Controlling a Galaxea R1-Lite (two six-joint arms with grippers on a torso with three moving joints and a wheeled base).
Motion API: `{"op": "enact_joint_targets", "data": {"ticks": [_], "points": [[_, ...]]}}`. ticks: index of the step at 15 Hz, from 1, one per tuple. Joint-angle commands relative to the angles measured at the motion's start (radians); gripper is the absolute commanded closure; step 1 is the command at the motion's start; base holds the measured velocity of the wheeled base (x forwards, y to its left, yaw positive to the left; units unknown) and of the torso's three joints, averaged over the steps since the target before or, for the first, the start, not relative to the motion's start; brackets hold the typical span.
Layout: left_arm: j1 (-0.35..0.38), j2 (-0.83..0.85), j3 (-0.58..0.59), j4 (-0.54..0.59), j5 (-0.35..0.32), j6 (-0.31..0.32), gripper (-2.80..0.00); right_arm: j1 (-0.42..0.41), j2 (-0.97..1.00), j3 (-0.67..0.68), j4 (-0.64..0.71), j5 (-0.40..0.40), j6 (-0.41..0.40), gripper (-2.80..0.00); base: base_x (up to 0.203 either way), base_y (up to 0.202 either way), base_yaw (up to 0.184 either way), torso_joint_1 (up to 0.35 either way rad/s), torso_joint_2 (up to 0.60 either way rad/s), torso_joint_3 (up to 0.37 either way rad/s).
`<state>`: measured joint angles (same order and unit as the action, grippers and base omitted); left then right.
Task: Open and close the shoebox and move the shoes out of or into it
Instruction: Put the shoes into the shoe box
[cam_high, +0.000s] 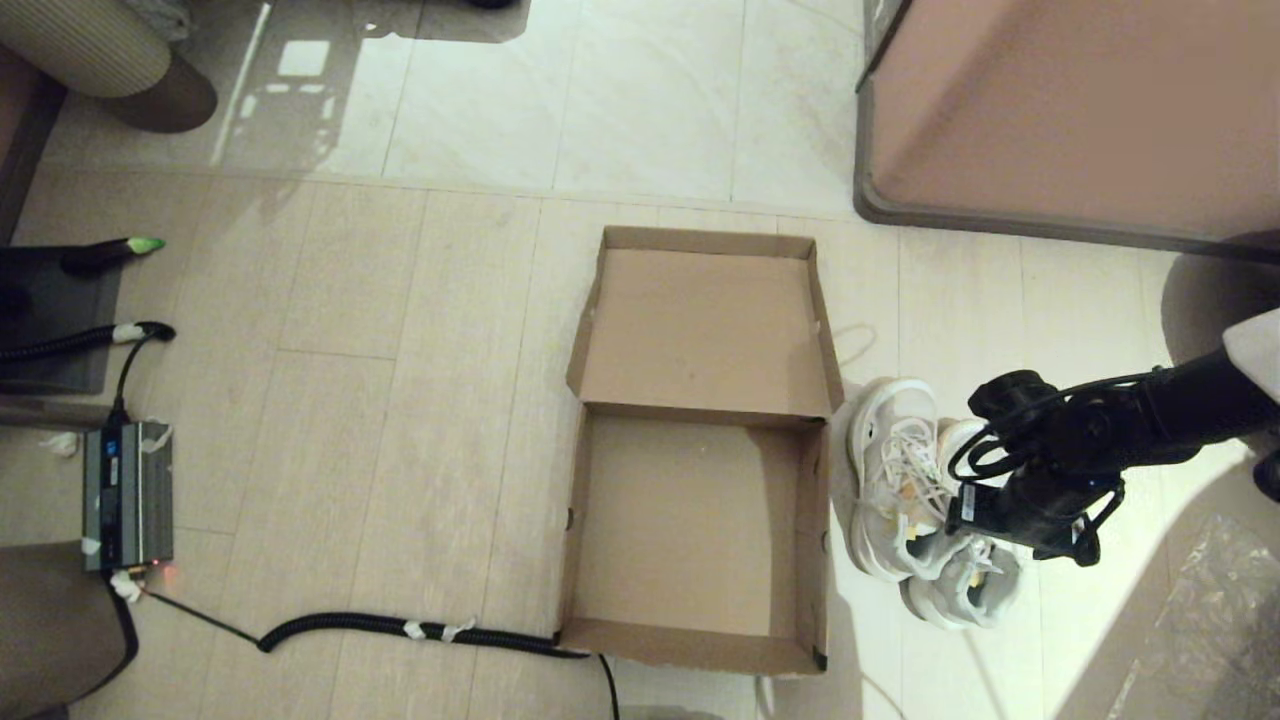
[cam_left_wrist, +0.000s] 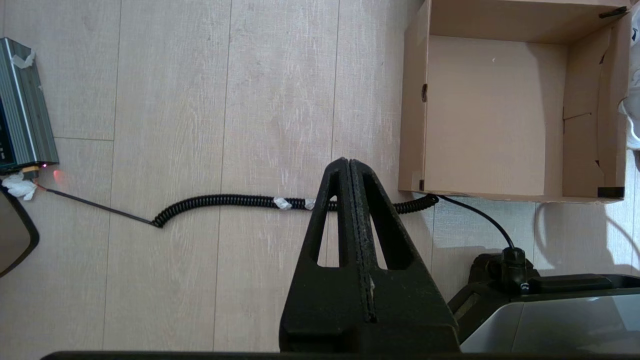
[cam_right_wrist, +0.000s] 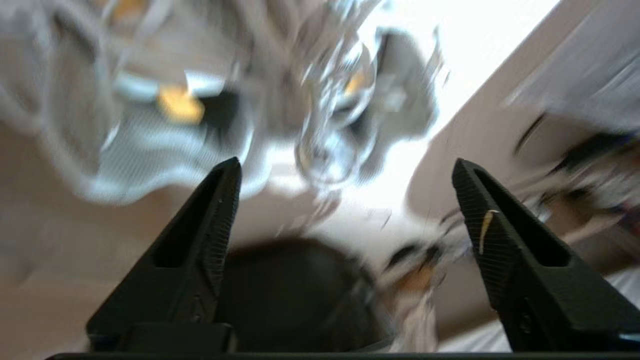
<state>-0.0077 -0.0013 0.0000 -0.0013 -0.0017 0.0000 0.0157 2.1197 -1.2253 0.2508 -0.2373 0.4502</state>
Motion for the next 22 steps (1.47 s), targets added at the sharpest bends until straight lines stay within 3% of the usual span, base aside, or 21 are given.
{"op": "enact_joint_targets", "data": {"ticks": [1, 7, 13, 17, 22], "points": [[0.0, 0.0, 0.0, 0.0, 0.0, 0.0, 0.0, 0.012, 0.057, 0.037, -0.095, -0.062, -0.035, -2.8, 0.0, 0.0, 0.0, 0.0, 0.0, 0.0], [0.0, 0.0, 0.0, 0.0, 0.002, 0.0, 0.0, 0.049, 0.129, 0.05, -0.165, -0.068, -0.044, -2.8, 0.0, 0.0, 0.0, 0.0, 0.0, 0.0], [0.0, 0.001, 0.0, 0.0, 0.0, 0.0, 0.0, 0.114, 0.058, 0.225, -0.165, -0.09, -0.064, -2.8, 0.0, 0.0, 0.0, 0.0, 0.0, 0.0], [0.0, 0.0, 0.0, 0.0, 0.0, 0.0, 0.0, 0.125, 0.063, 0.251, -0.175, -0.088, -0.063, -2.8, 0.0, 0.0, 0.0, 0.0, 0.0, 0.0], [0.001, 0.0, 0.0, 0.001, 0.0, 0.0, 0.0, 0.132, 0.138, 0.267, -0.324, -0.059, -0.059, -2.8, 0.0, 0.0, 0.0, 0.0, 0.0, 0.0]]}}
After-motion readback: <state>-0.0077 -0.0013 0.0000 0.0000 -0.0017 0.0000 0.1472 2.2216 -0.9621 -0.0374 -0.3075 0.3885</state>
